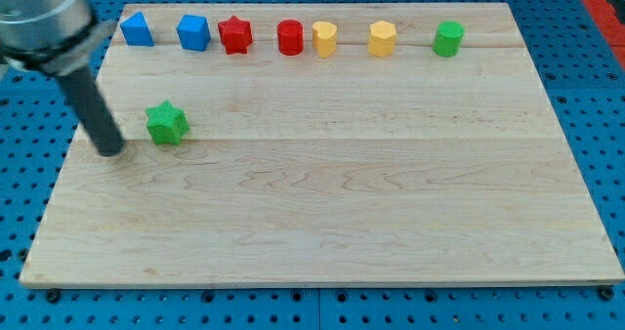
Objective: Put the green star at the center of the board
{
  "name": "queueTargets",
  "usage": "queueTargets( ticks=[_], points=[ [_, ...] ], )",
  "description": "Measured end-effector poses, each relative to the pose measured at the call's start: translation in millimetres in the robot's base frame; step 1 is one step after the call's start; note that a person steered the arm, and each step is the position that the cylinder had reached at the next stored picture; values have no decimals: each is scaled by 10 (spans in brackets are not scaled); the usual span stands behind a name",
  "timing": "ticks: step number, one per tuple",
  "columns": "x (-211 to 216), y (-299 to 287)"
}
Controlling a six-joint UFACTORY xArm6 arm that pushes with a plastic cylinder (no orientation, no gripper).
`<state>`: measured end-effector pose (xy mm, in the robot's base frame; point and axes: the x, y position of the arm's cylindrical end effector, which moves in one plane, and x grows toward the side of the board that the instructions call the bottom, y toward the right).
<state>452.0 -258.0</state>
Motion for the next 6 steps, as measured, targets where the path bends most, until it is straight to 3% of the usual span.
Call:
queueTargets(
  ticks=[1, 3, 4, 5, 6],
  points=[
    [-356, 321],
    [-357, 2144],
    [-340, 1628],
    [41, 2003],
    [63, 2453]
  ],
)
